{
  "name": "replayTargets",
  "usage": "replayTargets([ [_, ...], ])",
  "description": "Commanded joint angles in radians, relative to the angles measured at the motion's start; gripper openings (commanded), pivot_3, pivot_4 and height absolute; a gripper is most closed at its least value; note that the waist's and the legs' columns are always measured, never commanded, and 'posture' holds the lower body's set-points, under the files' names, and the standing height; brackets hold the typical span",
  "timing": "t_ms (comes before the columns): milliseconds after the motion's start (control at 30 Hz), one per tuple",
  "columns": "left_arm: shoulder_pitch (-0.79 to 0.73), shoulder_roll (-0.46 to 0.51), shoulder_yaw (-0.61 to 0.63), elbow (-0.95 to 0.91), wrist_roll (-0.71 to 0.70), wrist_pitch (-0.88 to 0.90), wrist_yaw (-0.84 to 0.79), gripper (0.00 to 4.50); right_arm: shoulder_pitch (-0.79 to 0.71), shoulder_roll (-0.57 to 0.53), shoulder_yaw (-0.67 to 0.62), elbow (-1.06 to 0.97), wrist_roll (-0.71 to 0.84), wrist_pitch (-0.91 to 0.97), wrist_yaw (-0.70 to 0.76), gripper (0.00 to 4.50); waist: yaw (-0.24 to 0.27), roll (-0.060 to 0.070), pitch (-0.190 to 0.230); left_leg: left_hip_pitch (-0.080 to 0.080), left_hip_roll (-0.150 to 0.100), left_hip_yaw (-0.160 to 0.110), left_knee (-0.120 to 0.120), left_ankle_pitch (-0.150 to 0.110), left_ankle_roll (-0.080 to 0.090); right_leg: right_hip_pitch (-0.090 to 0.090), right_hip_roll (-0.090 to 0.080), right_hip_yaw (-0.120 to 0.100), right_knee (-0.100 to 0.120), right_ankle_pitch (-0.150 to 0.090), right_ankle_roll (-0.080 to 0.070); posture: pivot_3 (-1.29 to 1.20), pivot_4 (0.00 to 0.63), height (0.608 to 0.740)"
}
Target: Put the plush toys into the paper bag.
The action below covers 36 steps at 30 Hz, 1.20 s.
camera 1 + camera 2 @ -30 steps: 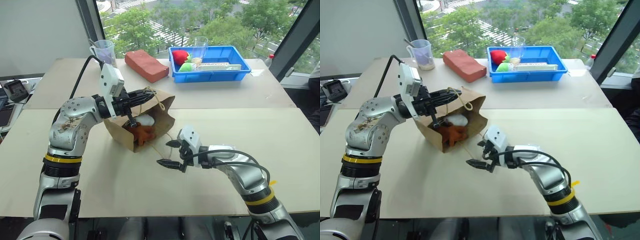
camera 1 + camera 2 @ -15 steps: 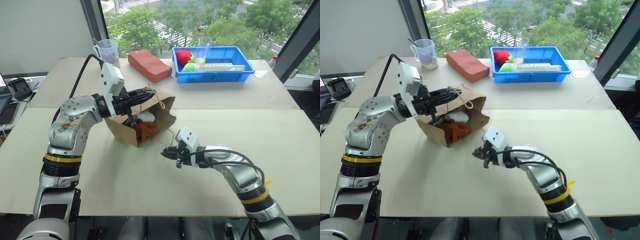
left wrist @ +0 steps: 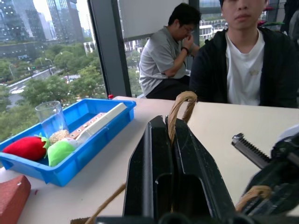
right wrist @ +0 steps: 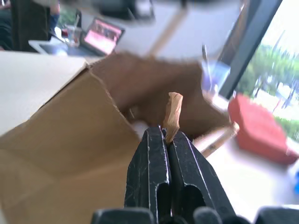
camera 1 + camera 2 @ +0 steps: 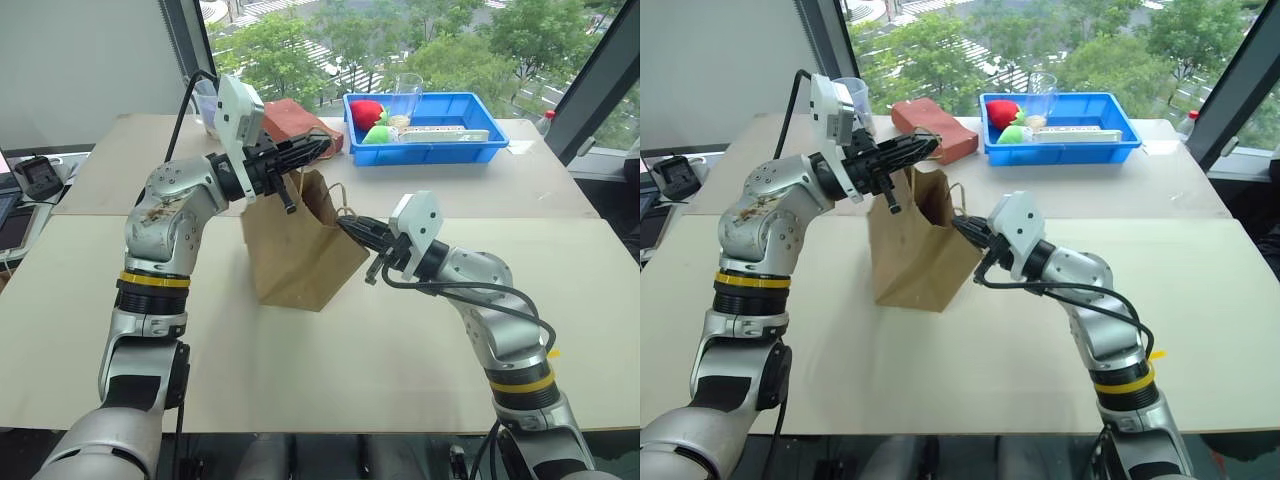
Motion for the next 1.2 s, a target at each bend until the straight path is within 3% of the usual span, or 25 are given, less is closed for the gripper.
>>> replayTargets([
  [33, -0.062, -0.019, 0.016, 0.043, 0.009, -0.047, -0.004, 0.0, -0.045, 0.002, -0.019, -0.101, 0.039, -0.008, 0.003, 0.04, 0.0, 0.0, 0.0, 0.0, 0.0, 0.0, 0.0, 0.0, 0.0, 0.0, 0.0, 0.0, 0.0, 0.0, 0.0, 0.0, 0.15, 0.74],
  [333, -0.036, -0.032, -0.021, 0.076, 0.023, -0.063, -0.082, 0.0, -0.093, -0.014, -0.005, -0.17, 0.091, 0.083, 0.01, 0.04, 0.0, 0.0, 0.0, 0.0, 0.0, 0.0, 0.0, 0.0, 0.0, 0.0, 0.0, 0.0, 0.0, 0.0, 0.0, 0.0, 0.15, 0.74],
  [567, 0.025, -0.007, -0.045, 0.057, 0.038, -0.035, -0.141, 0.0, -0.095, 0.017, 0.098, -0.069, 0.058, 0.226, -0.018, 0.04, -0.003, 0.0, 0.0, 0.0, 0.001, 0.0, 0.0, 0.0, 0.0, 0.0, 0.001, 0.0, 0.0, 0.0, 0.0, 0.0, 0.15, 0.74],
  [933, 0.093, 0.025, -0.041, -0.051, 0.039, 0.019, -0.134, 0.0, -0.144, 0.104, 0.106, 0.045, -0.024, 0.165, -0.095, 0.04, -0.003, 0.0, 0.0, 0.0, 0.001, 0.0, 0.0, 0.0, 0.0, 0.0, 0.0, 0.0, 0.0, 0.0, 0.0, 0.0, 0.15, 0.74],
  [1067, 0.139, 0.062, -0.02, -0.124, 0.013, 0.071, -0.123, 1.29, -0.123, 0.071, 0.096, 0.017, 0.004, 0.163, -0.041, 0.0, -0.004, 0.0, 0.0, 0.0, 0.001, 0.0, 0.0, 0.0, 0.0, 0.0, 0.0, 0.0, 0.0, 0.0, 0.0, 0.0, 0.15, 0.74],
  [1200, 0.19, 0.119, 0.022, -0.223, -0.029, 0.134, -0.106, 3.16, -0.097, 0.005, 0.074, -0.036, 0.07, 0.198, 0.045, 1.31, -0.003, 0.0, 0.0, 0.0, 0.001, 0.0, 0.0, 0.0, 0.0, 0.0, 0.0, 0.0, 0.0, 0.0, 0.0, 0.0, 0.15, 0.74],
])
